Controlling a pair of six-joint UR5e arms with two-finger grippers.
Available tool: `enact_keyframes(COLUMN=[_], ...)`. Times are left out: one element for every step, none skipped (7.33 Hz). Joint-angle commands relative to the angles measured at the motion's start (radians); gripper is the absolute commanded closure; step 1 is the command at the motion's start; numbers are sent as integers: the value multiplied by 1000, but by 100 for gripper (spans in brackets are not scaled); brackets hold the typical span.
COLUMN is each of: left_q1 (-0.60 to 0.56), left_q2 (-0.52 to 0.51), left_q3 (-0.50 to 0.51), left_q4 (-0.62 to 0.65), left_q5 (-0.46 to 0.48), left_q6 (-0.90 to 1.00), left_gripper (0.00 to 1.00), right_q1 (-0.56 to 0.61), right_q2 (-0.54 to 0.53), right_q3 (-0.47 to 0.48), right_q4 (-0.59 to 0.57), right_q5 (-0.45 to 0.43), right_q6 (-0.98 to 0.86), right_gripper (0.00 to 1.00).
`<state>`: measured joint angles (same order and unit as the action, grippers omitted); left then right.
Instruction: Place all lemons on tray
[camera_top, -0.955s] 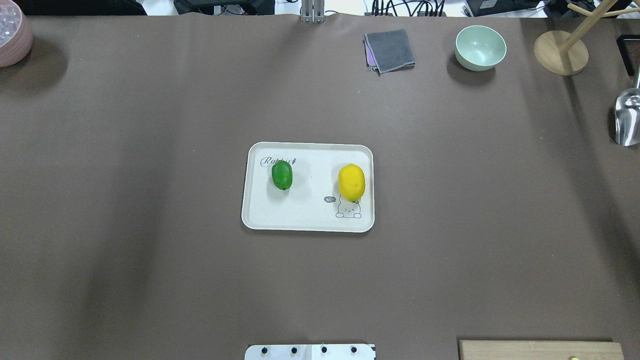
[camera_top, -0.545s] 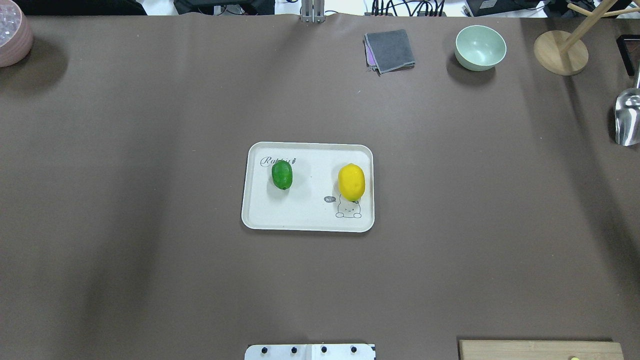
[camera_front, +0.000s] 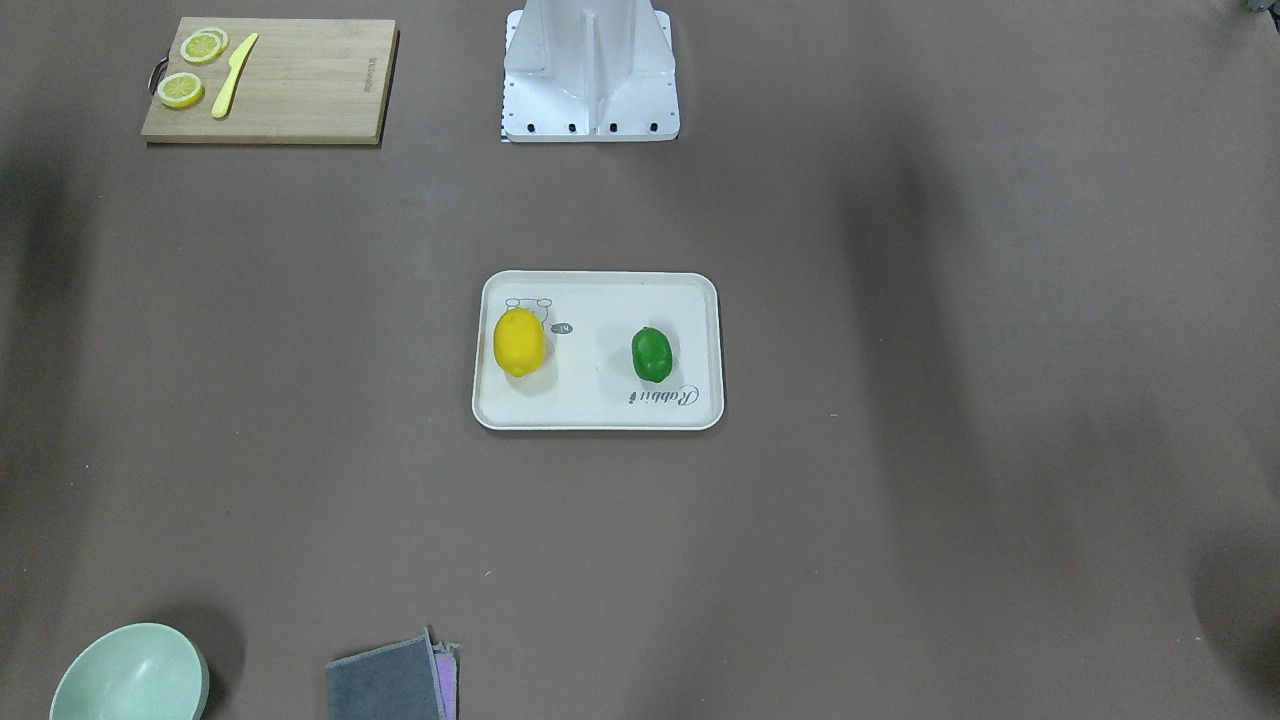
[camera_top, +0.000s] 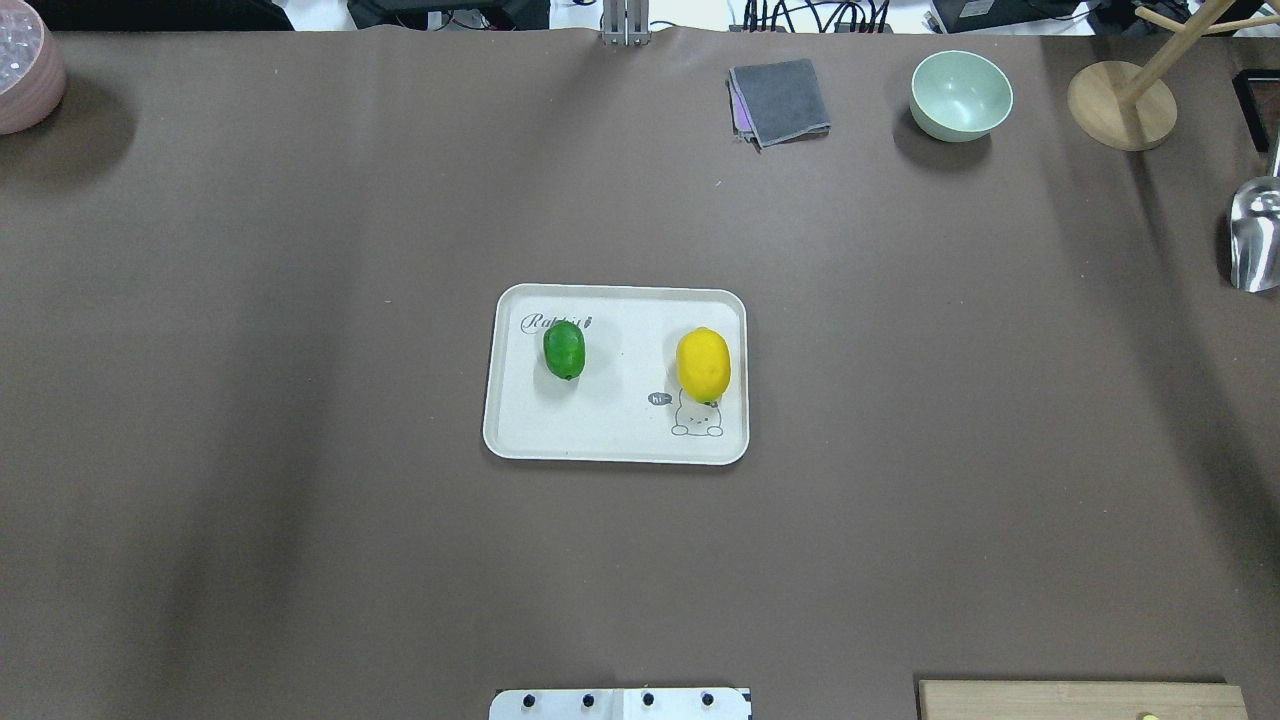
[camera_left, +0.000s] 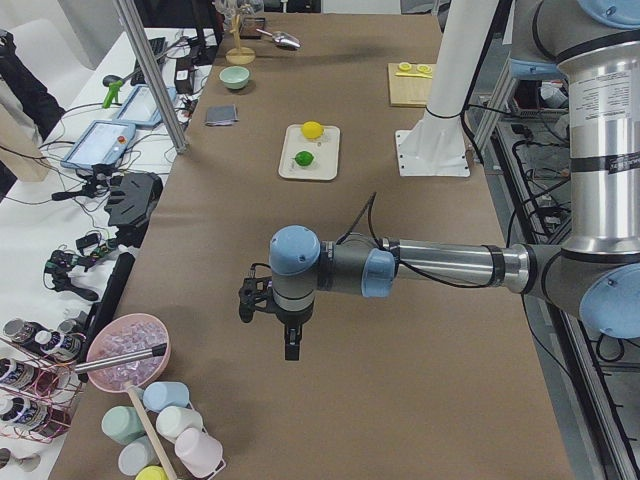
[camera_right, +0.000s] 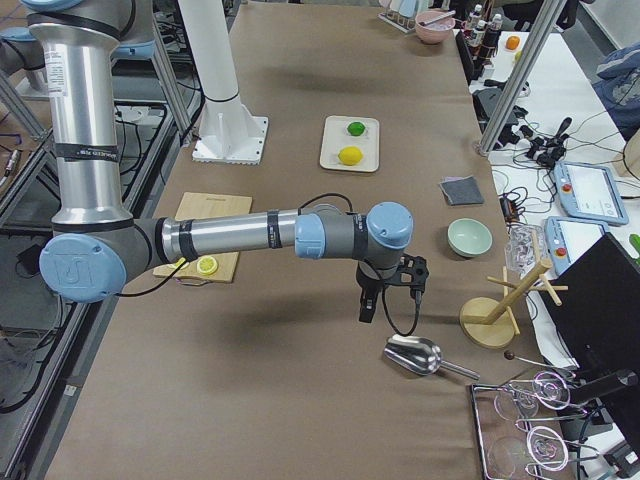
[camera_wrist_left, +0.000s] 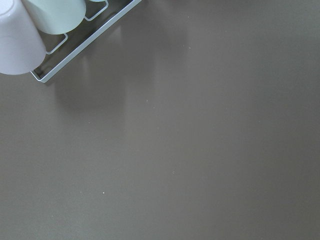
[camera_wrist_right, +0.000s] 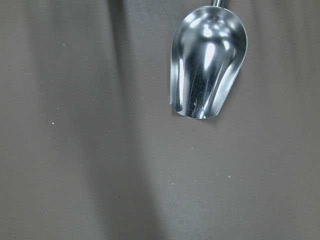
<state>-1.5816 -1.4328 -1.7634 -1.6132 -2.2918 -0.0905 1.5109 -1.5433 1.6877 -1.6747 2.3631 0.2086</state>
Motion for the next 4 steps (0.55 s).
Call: enact_keyframes(left_q1=[0, 0, 0, 0], left_q2=[0, 0, 0, 0], left_q3=[-1, 1, -1, -1], left_q4=[1, -1, -1, -1], left_q5=[0, 0, 0, 0], left_q6=[0, 0, 0, 0], left_gripper=[1, 1, 1, 1], right_q1=[2, 2, 2, 2], right_q2=[0, -1, -6, -8], right_q3=[4, 4, 7, 7], right_q4=[-6, -7, -7, -7], right_q5=[-5, -5, -4, -4], right_q6=[0, -1, -2, -2], right_gripper=[0, 0, 0, 0])
